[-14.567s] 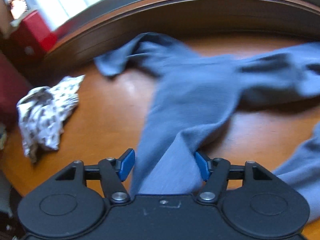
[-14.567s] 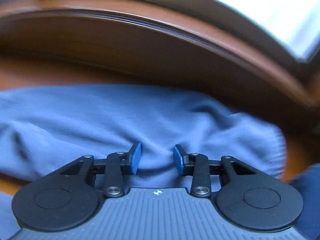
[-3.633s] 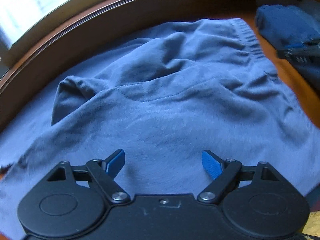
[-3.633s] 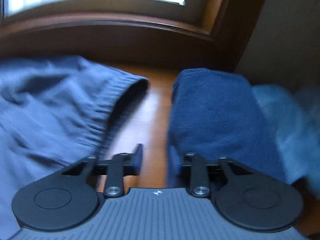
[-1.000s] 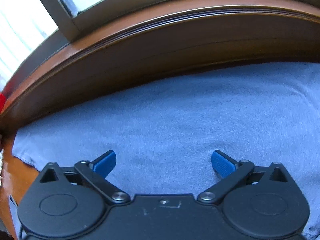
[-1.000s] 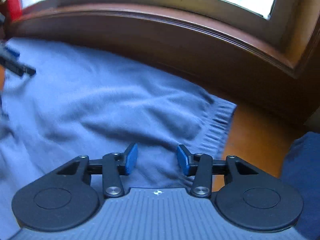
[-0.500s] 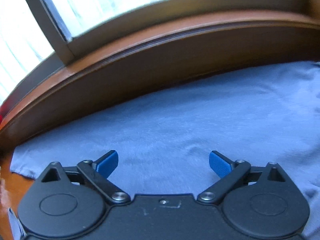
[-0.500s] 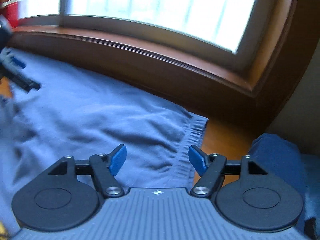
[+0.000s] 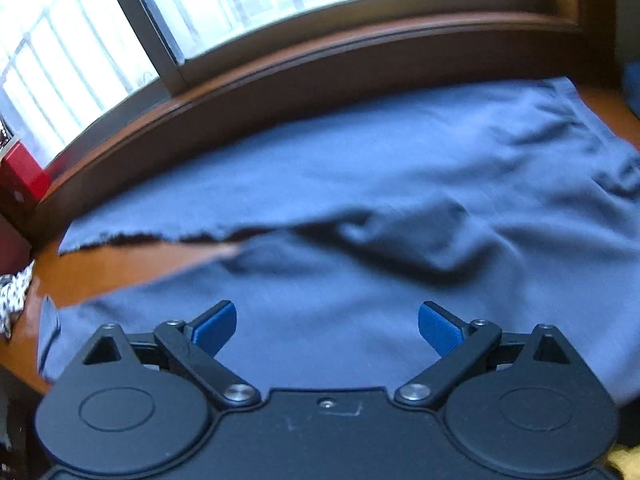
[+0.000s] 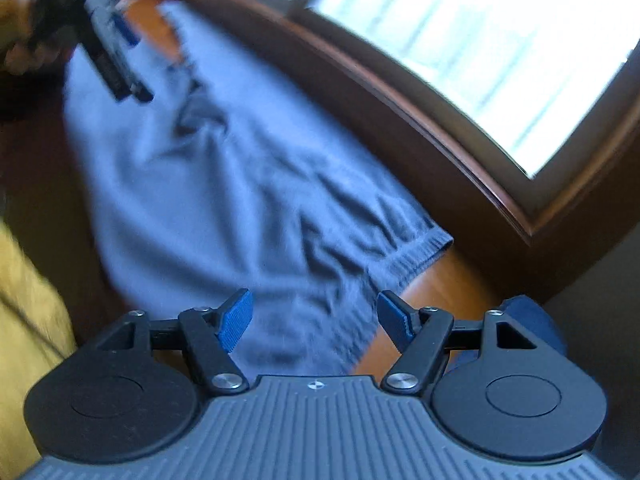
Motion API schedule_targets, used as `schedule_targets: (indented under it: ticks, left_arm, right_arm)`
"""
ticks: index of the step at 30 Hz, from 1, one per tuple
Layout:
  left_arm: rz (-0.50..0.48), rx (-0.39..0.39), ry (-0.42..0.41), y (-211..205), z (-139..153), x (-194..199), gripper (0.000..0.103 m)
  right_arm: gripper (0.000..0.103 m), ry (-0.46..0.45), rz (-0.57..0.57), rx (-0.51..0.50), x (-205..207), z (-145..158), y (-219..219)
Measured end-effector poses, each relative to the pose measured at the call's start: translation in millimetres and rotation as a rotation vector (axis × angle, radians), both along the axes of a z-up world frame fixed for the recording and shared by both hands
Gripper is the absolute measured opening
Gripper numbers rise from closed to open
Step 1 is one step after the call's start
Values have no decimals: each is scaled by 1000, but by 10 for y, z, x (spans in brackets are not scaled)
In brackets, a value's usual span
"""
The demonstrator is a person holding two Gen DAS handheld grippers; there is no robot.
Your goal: Fold clothes
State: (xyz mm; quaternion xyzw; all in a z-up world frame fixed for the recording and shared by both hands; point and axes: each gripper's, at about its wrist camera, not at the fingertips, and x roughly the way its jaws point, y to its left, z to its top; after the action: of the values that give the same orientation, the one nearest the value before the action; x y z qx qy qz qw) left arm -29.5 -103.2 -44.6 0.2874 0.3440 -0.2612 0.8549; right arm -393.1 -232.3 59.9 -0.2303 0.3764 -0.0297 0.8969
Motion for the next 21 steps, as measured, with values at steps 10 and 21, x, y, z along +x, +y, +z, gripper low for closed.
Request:
schedule_targets:
  ticks: [10, 21]
  left_arm:
    - [-113, -5, 43, -234, -156, -874, 98]
    - [-210, -20, 18, -314, -206, -1276, 98]
  right_arm:
    - [72, 136, 296, -112, -218, -248, -40]
    - [4, 177, 283, 150, 137, -147, -207]
